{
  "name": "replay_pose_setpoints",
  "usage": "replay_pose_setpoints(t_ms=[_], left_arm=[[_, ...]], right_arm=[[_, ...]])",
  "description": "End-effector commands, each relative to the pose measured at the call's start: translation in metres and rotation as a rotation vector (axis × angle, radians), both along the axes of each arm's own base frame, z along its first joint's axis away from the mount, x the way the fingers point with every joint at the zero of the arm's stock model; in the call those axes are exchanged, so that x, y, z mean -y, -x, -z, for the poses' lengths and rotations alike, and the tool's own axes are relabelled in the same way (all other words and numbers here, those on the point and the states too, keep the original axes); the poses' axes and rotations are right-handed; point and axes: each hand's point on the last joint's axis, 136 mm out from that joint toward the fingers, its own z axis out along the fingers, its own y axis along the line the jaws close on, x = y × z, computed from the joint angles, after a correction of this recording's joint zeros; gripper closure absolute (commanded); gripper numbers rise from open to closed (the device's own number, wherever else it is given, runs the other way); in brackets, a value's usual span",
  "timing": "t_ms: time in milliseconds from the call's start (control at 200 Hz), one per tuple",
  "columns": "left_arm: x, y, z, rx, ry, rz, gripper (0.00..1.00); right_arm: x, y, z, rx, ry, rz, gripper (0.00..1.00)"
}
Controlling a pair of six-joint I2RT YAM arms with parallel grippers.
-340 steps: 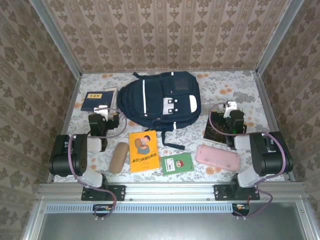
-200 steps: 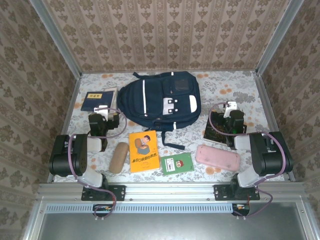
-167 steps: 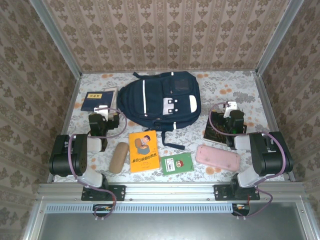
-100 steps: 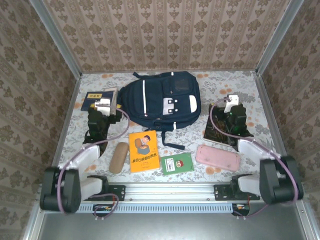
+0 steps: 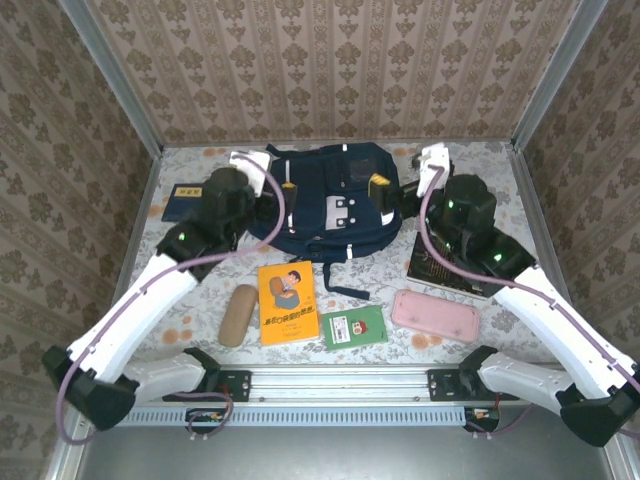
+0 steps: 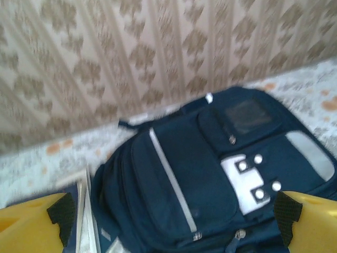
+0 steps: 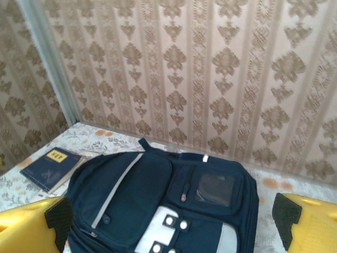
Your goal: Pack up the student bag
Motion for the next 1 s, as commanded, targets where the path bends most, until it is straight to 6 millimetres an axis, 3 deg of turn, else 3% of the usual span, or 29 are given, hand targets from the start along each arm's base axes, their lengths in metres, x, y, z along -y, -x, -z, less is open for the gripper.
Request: replay_pose_setpoints(t_ms=[0, 70, 165, 230, 355, 460, 575, 655, 995], left_arm=[[-0.031, 0.018, 0.082, -0.422, 0.005, -0.123, 0.0], [-0.021, 0.014, 0.092, -0.51, 0.218, -0.099, 0.0], [-0.047, 0.003, 0.105, -0.522, 0.42, -0.236, 0.0], [-0.059, 0.003, 0.108, -0.527, 0.489, -0.277, 0.0], [-0.071, 0.008, 0.106, -0.528, 0.482, -0.289, 0.0], [-0.082, 0.016, 0.111, -0.534, 0.503, -0.347, 0.0], [-0.091, 0.026, 0.117, -0.537, 0.534, -0.411, 0.0], [-0.095, 0.029, 0.12, -0.549, 0.528, -0.453, 0.0], [-0.091, 0.023, 0.133, -0.594, 0.437, -0.515, 0.02]], right_arm=[[0.035, 0.009, 0.046, -0.296, -0.015, 0.199, 0.0], [0.015, 0.011, 0.049, -0.321, -0.037, 0.034, 0.0], [0.015, 0.002, 0.059, -0.374, -0.199, 0.021, 0.0], [0.006, -0.003, 0.076, -0.494, -0.208, -0.011, 0.0], [-0.018, -0.016, 0.105, -0.634, -0.13, -0.015, 0.0], [-0.049, -0.032, 0.125, -0.71, -0.217, -0.051, 0.01], [-0.085, -0.049, 0.142, -0.761, -0.242, -0.119, 0.1], [-0.117, -0.061, 0.152, -0.805, -0.264, -0.221, 0.21], [-0.194, -0.134, 0.213, -0.937, -0.345, -0.301, 0.37]])
